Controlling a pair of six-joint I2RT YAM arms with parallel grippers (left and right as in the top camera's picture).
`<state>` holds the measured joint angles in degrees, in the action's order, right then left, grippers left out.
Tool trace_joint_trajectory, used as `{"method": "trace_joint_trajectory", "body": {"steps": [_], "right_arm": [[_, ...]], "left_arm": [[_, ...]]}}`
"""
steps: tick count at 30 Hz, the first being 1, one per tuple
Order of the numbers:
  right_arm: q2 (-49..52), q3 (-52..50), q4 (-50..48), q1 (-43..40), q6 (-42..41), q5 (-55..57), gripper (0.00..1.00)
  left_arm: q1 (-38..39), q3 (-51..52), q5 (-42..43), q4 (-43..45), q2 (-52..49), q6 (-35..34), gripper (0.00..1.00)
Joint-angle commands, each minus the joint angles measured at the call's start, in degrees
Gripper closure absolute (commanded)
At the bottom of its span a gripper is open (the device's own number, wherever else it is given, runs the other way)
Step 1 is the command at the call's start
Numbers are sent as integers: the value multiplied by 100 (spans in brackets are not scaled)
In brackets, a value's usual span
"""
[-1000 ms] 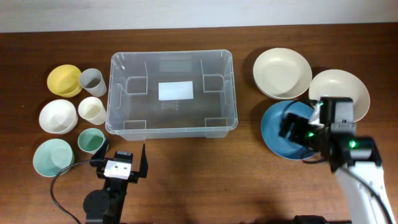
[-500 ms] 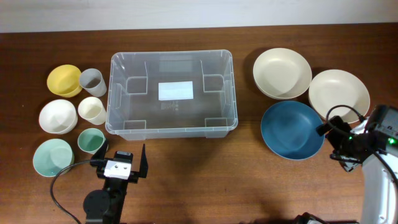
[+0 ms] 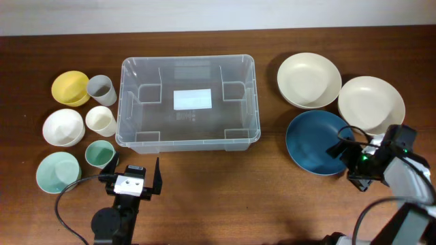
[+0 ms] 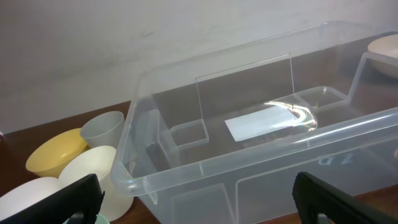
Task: Pack container
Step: 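Move the right gripper to the blue plate and grasp its rim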
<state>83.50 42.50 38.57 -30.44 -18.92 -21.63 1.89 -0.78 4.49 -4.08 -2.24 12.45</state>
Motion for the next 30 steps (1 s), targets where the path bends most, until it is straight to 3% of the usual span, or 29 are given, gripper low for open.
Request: {"method": "trace_joint_trajectory", "body": {"steps": [1, 6, 8, 10, 11, 15, 22, 30], "right_arm": [[496, -31, -151, 4, 111, -140, 1], [850, -31, -310, 4, 98, -345, 0], [883, -31, -323, 4, 90, -343, 6], [881, -28, -328, 4, 7, -328, 36], [881, -28, -328, 4, -68, -321, 42], [881, -28, -334, 4, -258, -321, 48], [881, -28, -341, 2, -376, -323, 93], [837, 273, 101, 2, -409, -361, 96]], "left_arm": [[-31, 24, 22, -22, 26, 28, 0], [-31, 24, 22, -22, 26, 28, 0], [-31, 24, 22, -22, 26, 28, 0], [-31, 24, 22, -22, 26, 28, 0], [-31, 24, 22, -22, 26, 28, 0], [-31, 24, 22, -22, 26, 28, 0], [-31, 24, 22, -22, 26, 28, 0], [-31, 24, 22, -22, 26, 28, 0]]}}
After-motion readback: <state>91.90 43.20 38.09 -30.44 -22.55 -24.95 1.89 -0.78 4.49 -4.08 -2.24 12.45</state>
